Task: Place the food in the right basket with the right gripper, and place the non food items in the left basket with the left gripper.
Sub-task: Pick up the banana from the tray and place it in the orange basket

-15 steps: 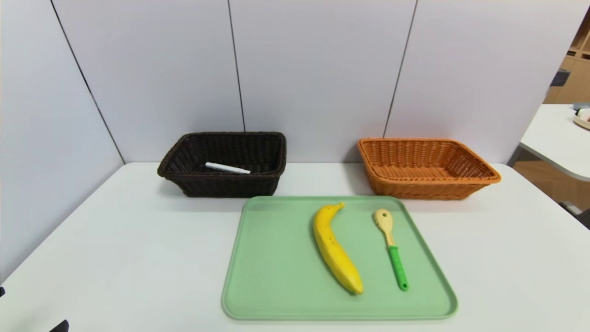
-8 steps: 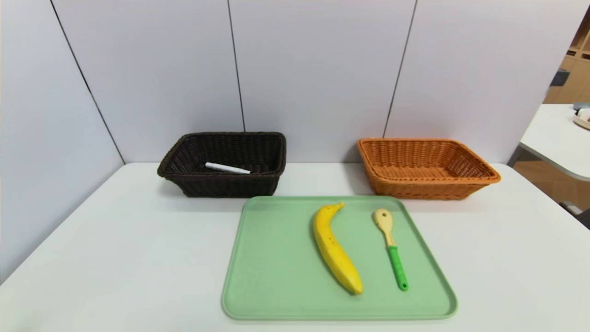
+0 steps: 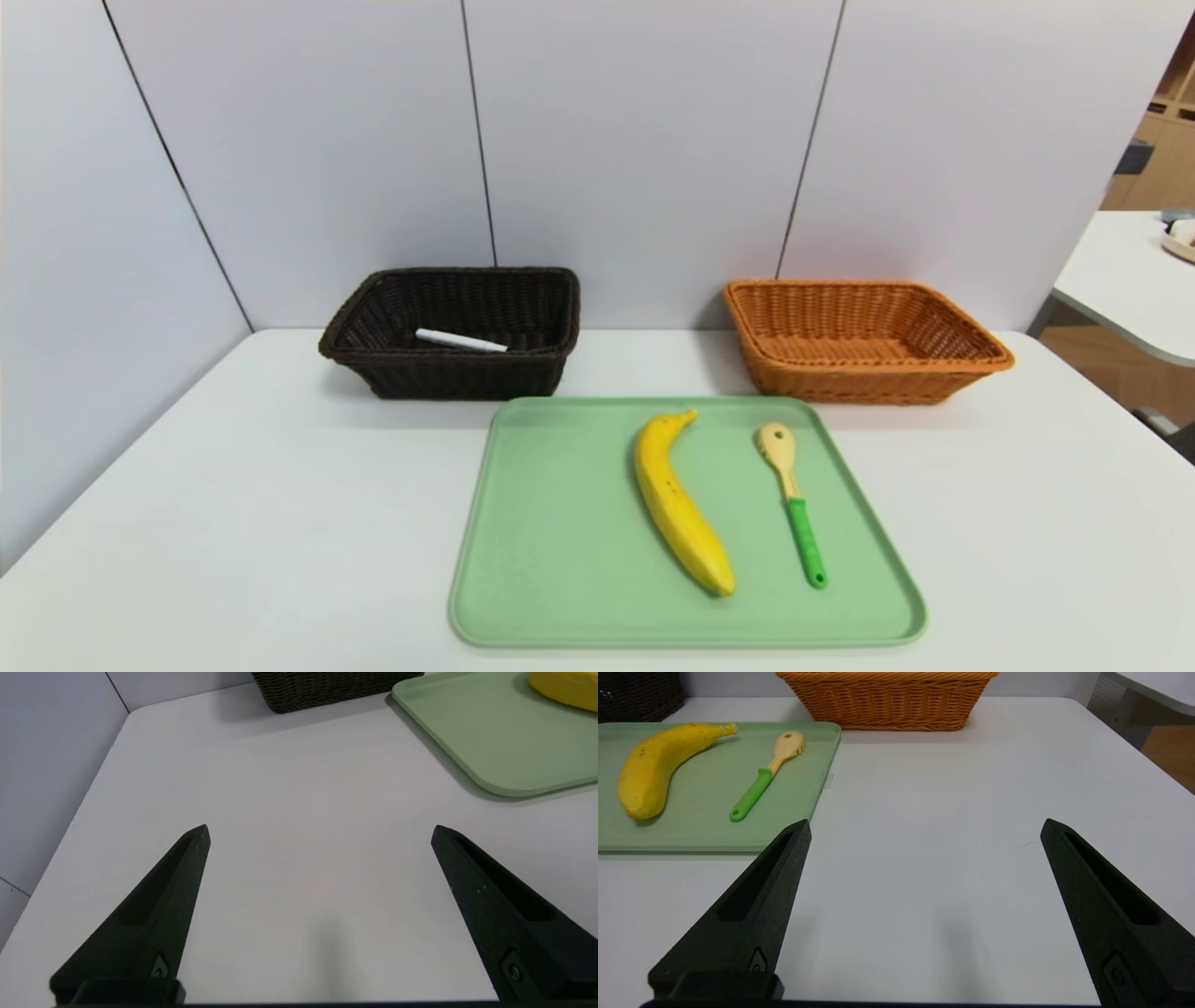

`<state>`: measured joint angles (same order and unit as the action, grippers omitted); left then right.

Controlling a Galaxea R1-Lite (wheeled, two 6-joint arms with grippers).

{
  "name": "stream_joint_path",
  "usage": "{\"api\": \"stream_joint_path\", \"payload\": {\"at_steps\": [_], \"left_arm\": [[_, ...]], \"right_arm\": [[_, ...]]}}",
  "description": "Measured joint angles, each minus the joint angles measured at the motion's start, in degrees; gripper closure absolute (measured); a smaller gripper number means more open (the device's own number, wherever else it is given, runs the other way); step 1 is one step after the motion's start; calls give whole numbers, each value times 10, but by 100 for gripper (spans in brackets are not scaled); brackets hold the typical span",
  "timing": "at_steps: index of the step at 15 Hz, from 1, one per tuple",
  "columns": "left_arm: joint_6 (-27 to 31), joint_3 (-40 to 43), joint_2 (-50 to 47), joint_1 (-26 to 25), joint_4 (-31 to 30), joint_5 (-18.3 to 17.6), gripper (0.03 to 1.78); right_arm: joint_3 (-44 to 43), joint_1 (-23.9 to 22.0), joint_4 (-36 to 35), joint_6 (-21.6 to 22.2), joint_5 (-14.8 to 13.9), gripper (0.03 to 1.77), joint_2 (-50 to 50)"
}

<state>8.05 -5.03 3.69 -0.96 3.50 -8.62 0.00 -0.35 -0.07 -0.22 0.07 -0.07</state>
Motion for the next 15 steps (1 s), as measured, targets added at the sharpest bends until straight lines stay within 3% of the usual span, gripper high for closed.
{"api": "stream_joint_path", "payload": {"at_steps": [3, 15], "left_arm": [[-3, 38, -28, 2, -25, 56, 12], [-31, 50, -38, 3, -35, 63, 12]], "right_arm": [[0, 0, 0, 0, 0, 10, 0], [0, 0, 0, 0, 0, 10, 0]]}}
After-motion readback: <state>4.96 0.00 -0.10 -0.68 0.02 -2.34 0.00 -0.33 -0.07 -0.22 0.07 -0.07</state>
